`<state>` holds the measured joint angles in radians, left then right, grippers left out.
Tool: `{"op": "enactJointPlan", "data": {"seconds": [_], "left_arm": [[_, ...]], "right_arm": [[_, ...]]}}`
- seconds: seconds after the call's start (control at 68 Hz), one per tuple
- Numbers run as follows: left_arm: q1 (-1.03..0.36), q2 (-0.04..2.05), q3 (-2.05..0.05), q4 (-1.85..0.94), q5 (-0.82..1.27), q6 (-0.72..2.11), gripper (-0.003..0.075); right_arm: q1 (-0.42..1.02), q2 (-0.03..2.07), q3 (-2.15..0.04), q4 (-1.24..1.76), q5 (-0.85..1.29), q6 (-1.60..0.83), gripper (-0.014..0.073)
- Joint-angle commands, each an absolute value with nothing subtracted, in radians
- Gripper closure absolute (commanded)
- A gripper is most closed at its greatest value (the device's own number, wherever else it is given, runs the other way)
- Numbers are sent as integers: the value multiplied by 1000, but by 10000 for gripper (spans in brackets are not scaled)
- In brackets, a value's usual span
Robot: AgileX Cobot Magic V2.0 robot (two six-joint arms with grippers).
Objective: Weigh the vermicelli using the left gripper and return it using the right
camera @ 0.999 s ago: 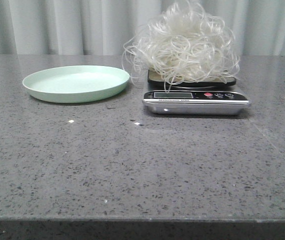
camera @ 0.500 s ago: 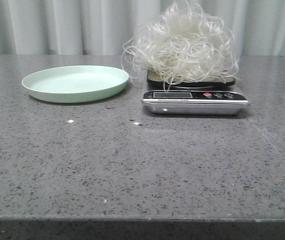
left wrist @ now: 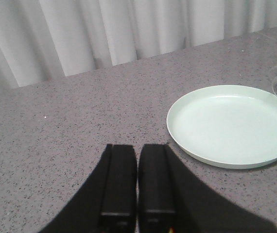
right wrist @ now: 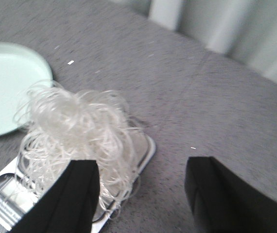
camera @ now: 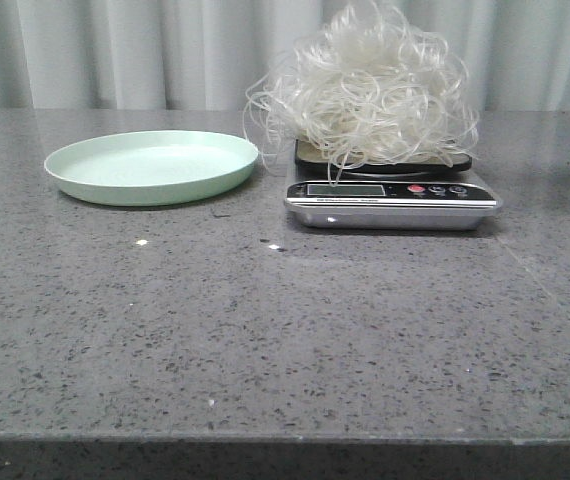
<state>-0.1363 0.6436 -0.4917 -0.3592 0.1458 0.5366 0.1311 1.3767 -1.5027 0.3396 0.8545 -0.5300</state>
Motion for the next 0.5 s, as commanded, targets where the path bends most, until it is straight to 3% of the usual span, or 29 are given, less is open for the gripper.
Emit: {"op": "enactJointPlan", "data": {"seconds": [0.0, 0.235, 0.485], "left_arm": [[-137, 640, -520, -373, 78, 525, 584], [-137, 640, -520, -373, 78, 525, 584], [-137, 640, -520, -373, 78, 525, 584]], "right_arm": [[134, 1434, -1584, 447, 863, -716, 95], [135, 1597, -1609, 654, 967, -1048, 95], [135, 1733, -1609, 674, 915, -1125, 95]]}}
